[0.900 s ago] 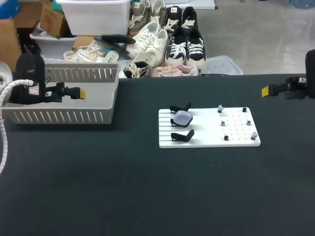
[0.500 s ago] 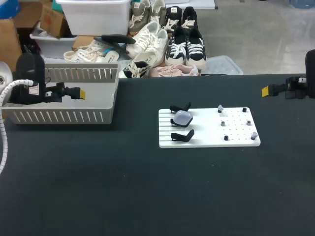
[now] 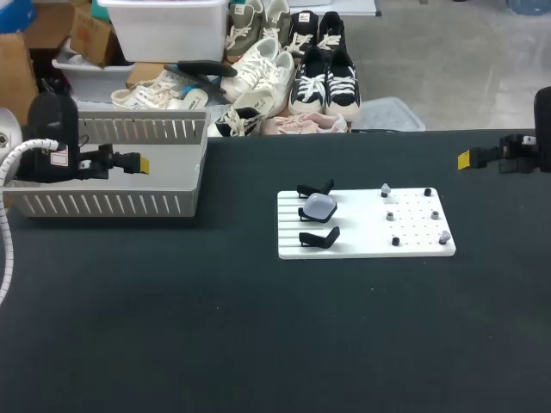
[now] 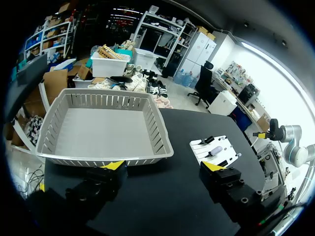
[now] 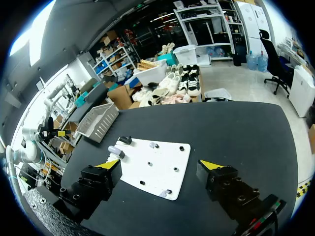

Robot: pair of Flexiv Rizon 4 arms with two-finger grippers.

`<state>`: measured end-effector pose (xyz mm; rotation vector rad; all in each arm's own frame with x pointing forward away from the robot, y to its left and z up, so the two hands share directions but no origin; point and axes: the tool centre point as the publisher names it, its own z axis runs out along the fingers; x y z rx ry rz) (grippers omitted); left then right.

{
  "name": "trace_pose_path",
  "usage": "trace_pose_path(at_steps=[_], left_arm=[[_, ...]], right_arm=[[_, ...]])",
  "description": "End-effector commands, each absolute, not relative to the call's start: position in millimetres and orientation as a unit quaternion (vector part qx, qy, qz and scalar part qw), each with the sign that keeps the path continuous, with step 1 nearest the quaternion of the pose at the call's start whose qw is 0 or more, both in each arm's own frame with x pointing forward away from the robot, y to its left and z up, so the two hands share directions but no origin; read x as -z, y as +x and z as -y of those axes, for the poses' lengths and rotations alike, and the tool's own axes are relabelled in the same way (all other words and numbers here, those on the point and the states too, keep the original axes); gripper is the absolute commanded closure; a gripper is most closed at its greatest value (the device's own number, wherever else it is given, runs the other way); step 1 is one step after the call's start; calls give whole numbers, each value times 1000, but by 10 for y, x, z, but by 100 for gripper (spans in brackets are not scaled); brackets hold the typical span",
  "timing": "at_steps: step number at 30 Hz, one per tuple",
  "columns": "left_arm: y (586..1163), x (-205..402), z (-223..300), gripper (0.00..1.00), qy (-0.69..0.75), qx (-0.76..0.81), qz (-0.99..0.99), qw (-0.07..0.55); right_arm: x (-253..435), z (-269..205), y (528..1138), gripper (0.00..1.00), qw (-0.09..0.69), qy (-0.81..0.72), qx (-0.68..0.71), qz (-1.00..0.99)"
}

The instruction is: Pick up each earbud case from the left stands, insert the matching earbuds, close the lid, and place the case in the box.

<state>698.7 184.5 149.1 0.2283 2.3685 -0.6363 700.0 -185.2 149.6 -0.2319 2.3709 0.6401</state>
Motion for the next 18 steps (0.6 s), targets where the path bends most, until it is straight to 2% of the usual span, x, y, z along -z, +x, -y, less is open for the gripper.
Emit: trace_pose_path(at_steps=[1,18], left_arm=[[6996,-1501,-1846,0,88,243,-908,331],[7017,-1513,-1830,0,95,250,-904,333]], right_arm=[[-1492,1860,7007,0,331,-90,-246,-907],[-1492,1860,7007,0,331,-90,-246,-907]])
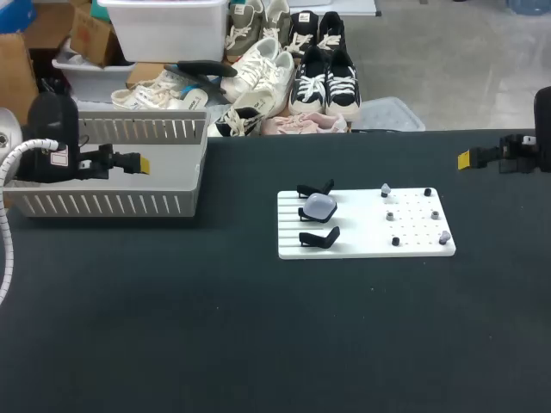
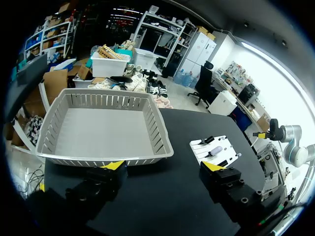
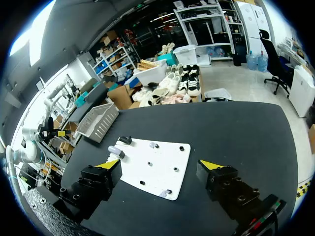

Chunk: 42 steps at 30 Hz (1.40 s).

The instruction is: Pick up each earbud case from the left stands, insert the matching earbuds, close the lid, and place the case in the box.

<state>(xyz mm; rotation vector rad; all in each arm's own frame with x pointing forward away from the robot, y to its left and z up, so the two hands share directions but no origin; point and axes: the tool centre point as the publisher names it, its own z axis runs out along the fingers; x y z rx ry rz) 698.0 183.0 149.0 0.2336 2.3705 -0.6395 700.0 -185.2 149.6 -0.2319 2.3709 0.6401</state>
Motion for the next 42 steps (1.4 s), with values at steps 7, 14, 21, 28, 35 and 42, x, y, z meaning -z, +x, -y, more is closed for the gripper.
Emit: trace_pose_path(at_steps=[7,14,21,28,35,42], left_arm=[[7124,-1606,-1721,0,151,265,-883,356],[7254,-1759,-1487,0,254,268,-845,388],[7335,-1899,-1173,0,385,267,-787,401],[7336,-1910,-859,0,477,297,-730,389],[7249,-1741,-559,0,534,322,-691,365],[7168,-1467,-341,0,577,334,-662,342]], right_arm=[[-1492,1860,7007,0,331,-90,-246,-907],[-1492,1860,7007,0,331,-90,-246,-907],[-1492,1860,7007,0,331,-90,-246,-907],[-1492,1860,7007,0,331,-90,-246,-907],[-1492,1860,7007,0,331,-90,-246,-907],[-1492,1860,7007,0,331,-90,-246,-907]])
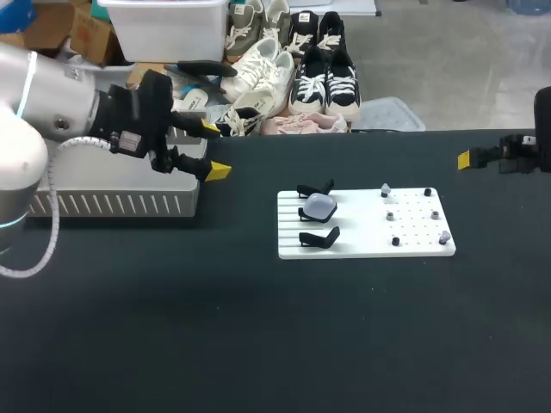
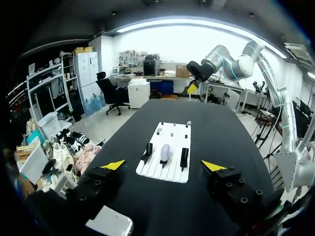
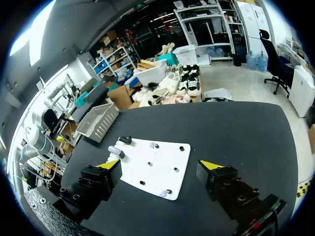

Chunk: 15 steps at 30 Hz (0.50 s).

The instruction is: Pick up each earbud case from the left stands, insert the matching earbuds, close the lid, and place the case in the box.

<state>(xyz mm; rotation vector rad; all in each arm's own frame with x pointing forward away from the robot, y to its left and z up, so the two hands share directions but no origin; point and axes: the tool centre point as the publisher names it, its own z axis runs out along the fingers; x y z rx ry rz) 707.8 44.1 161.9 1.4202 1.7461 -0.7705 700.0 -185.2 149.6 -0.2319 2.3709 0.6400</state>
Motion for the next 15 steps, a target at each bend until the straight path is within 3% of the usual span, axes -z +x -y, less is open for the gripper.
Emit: trace_pose_path(at_steps=[1,15], left_arm=[[7158,-1431,-316,0,583,339,-659,334],[7066,-1104,42,0,616,342,-627,333]], right_arm=[[-1492,1860,7007,0,331,-90,-246,-907],[-1492,1860,7007,0,331,-90,-246,-907]])
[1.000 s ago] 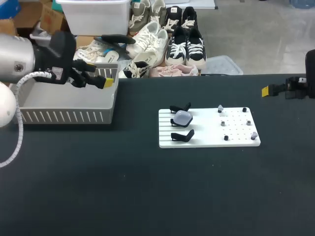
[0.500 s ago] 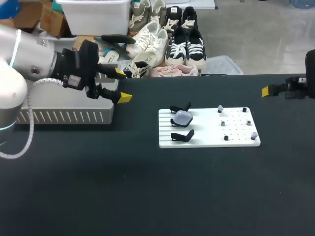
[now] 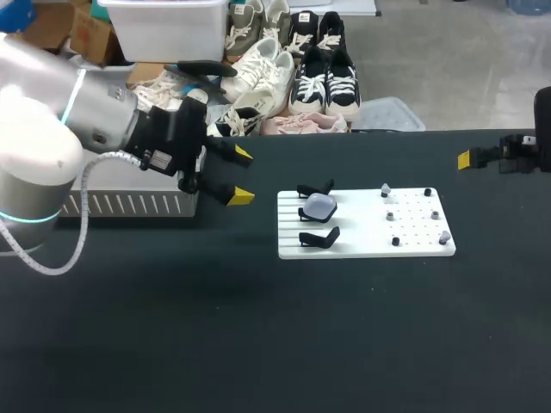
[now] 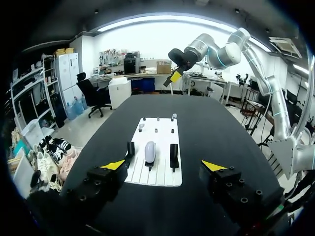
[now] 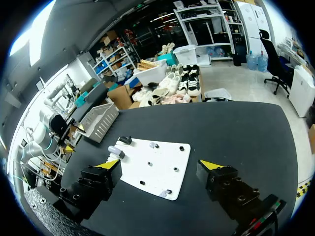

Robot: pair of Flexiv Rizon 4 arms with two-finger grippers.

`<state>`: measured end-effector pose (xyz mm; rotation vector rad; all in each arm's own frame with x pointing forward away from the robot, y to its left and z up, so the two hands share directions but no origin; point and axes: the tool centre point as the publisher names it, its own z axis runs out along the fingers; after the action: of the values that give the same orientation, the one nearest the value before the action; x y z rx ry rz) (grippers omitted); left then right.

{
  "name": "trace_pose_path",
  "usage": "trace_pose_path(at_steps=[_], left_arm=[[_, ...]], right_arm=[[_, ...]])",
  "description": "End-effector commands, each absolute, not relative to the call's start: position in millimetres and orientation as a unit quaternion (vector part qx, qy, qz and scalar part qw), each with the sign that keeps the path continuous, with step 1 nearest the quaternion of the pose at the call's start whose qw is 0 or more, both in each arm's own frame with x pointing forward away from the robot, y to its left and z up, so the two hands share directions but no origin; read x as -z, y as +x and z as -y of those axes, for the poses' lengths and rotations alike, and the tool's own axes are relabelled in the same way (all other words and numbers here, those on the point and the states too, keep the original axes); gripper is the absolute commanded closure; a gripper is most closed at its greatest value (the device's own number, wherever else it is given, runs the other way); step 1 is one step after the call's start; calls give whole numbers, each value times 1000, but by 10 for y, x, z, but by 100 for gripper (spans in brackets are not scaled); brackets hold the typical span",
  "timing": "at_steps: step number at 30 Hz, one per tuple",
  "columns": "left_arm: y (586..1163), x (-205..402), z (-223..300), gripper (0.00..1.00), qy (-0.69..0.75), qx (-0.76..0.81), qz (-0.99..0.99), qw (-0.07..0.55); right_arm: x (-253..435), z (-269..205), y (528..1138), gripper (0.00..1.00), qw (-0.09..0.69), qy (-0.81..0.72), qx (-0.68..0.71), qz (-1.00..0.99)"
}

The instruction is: Pick up each earbud case from the left stands, insert the matching earbuds, close the lid, and place the case in the box.

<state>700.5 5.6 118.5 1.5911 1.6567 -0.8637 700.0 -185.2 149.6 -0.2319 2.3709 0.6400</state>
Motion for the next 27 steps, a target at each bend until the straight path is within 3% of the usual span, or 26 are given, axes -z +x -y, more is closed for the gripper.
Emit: trace_pose_path(at_steps=[1,20,25,26,27], left_arm=[[7068,-1090,65,0,617,344,-625,333],[7258,-646,374,0,614,351,-627,327],[7327,-592,419,11,602,362,-632,327],[7328,-592,420,15,601,363,-632,328],[7329,-592,421,25,602,365,-630,328]], right_arm=[[-1492,1860,7007,0,331,-90,-246,-907],[-1492,1860,7007,0,331,-90,-246,-907],[-1492,1860,7007,0,331,-90,-246,-907],[-1492,1860,7007,0,331,-90,-246,-907],[-1492,1860,7007,0,331,-90,-246,-907]])
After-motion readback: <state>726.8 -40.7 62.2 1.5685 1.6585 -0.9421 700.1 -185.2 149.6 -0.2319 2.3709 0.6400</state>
